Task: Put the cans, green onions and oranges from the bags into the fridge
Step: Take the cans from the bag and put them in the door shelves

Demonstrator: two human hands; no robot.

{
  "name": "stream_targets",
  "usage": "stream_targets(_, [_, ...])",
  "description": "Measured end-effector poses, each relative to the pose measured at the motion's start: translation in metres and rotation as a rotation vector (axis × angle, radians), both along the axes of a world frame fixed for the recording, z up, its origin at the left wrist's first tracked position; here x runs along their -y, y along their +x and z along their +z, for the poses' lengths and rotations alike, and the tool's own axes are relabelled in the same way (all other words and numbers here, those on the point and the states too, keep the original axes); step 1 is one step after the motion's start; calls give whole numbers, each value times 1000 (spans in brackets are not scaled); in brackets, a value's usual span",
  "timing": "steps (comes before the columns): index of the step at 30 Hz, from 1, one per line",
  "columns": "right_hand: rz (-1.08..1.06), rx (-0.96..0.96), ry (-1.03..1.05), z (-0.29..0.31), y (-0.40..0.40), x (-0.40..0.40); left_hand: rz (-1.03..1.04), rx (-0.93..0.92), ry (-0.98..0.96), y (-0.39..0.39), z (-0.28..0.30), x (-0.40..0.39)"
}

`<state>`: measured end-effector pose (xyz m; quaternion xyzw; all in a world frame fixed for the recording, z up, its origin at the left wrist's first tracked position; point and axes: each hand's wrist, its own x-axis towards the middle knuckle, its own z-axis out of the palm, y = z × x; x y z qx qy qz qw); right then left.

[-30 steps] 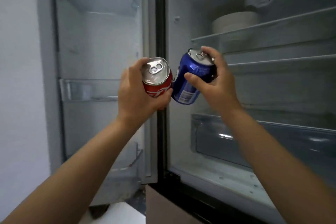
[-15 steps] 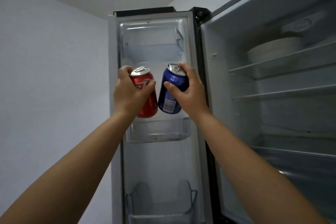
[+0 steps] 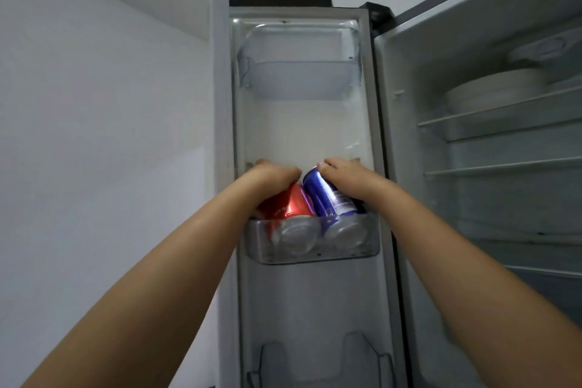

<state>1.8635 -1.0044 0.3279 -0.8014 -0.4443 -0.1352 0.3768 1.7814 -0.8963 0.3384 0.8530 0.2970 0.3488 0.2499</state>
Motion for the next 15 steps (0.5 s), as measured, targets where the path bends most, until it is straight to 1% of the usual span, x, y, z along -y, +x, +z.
stream_targets(2, [-60,35,2,-4,3,-3,-4,-45,21,5,0,-3])
stream_targets(4, [-127,72,13,-7,1,-3,-21,-45,63,5,-4,-2])
stream_targets(8, [-218,167,-28,-11,-9,-1,-34,-97,229,-13,-13,6])
stream_targets(12, [-249,235,-74,-17,-33,8,9,-97,413,-44,-21,26])
stream_targets(15, [-251,285,-50,-26,-55,15,40,-110,502,-74,-33,33])
